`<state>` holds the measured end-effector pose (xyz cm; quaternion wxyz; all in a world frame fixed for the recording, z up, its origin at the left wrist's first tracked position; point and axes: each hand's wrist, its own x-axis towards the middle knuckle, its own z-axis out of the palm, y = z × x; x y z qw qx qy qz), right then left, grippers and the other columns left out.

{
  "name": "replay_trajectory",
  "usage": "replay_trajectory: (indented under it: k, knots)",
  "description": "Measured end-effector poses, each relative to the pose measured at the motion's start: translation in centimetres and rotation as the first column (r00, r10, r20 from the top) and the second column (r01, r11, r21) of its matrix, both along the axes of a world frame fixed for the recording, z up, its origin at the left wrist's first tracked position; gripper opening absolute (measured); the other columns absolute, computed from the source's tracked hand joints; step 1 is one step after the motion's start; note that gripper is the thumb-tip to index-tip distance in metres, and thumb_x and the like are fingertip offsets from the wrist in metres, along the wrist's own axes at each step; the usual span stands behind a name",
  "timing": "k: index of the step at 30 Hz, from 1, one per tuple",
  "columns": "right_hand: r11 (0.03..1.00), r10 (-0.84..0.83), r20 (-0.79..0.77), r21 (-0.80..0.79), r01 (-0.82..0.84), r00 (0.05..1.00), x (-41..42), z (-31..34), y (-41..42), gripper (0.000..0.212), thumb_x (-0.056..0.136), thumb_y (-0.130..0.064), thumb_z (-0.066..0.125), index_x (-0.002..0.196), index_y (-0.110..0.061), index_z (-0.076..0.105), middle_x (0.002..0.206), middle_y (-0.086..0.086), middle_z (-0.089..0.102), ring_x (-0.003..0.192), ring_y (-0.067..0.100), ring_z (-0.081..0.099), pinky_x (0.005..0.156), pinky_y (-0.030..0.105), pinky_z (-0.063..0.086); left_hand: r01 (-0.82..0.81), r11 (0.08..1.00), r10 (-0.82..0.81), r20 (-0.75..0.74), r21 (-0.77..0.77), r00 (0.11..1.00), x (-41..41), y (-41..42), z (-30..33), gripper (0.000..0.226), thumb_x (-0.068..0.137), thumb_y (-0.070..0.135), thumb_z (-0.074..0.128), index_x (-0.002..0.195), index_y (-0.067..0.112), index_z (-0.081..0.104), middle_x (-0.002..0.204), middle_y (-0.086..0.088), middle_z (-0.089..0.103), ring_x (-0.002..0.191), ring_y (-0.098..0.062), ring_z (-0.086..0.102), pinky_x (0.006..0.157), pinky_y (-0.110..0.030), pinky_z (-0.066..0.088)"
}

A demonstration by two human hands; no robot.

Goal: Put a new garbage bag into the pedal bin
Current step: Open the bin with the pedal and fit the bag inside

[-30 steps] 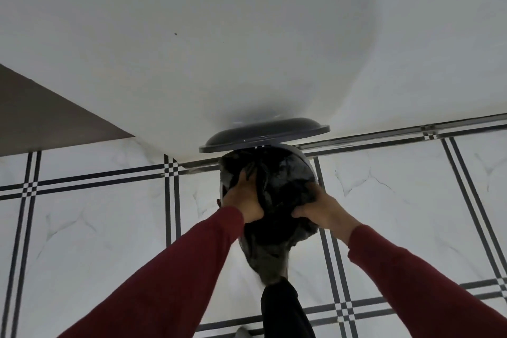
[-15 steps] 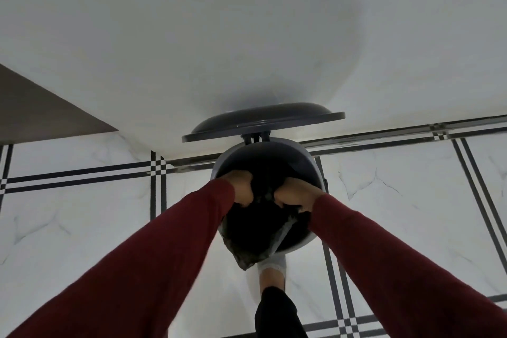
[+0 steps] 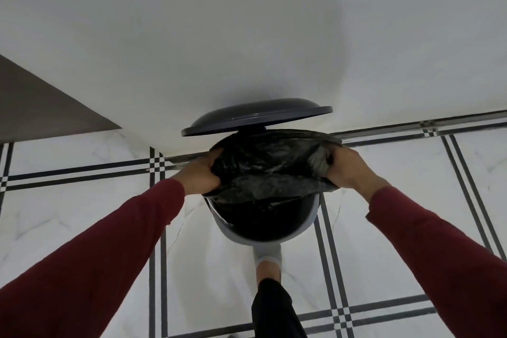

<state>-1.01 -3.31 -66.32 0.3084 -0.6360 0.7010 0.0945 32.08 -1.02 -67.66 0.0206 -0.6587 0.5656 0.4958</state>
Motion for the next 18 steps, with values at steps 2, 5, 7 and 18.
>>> replay_trajectory:
  k: [2,5,7,18]
  knots:
    - [0.982,-0.173,0.189,0.107,0.154,0.967,0.1,-0.2,-1.4,0.039,0.089,-0.001,0.047,0.124,-0.005,0.064,0.105,0.020,0.071,0.091,0.036,0.070,0.072,0.035,0.055,-0.082,0.997,0.082,0.001,0.004,0.997,-0.3,-0.9,-0.5,0.078,0.084,0.007,0.054,0.153,0.040,0.039,0.112,-0.005,0.067,0.081,-0.023,0.063,0.059,-0.024,0.047]
    - [0.785,-0.603,0.484,0.502,0.363,0.634,-0.3,-0.6,-3.1,0.049,0.081,0.012,0.031,0.116,-0.004,0.062,0.075,0.010,0.063,0.046,0.017,0.061,0.042,0.019,0.042,-0.341,0.929,0.353,-0.068,0.141,0.933,-0.2,-2.5,-1.3,0.043,0.088,0.011,0.047,0.115,0.039,0.063,0.069,0.002,0.054,0.052,-0.015,0.041,0.049,-0.021,0.027]
    - [0.615,-0.783,0.468,0.679,0.401,0.409,-0.5,-1.0,-3.9,0.039,0.069,-0.001,0.039,0.096,-0.013,0.064,0.071,0.002,0.062,0.048,0.016,0.059,0.049,0.016,0.035,-0.513,0.793,0.581,-0.157,0.328,0.799,0.8,-2.8,-1.8,0.018,0.087,0.017,0.043,0.089,0.020,0.061,0.054,0.004,0.039,0.041,-0.011,0.032,0.044,-0.017,0.019]
    - [0.249,-0.966,0.240,0.788,0.562,0.091,-2.3,-7.1,0.3,0.014,0.091,-0.009,0.058,0.080,-0.012,0.066,0.054,-0.001,0.066,0.037,0.010,0.059,0.037,0.014,0.042,-0.634,0.406,0.885,-0.110,0.659,0.453,4.7,0.7,-5.0,0.023,0.087,-0.002,0.049,0.092,0.015,0.063,0.082,-0.006,0.061,0.056,-0.011,0.048,0.036,-0.015,0.035]
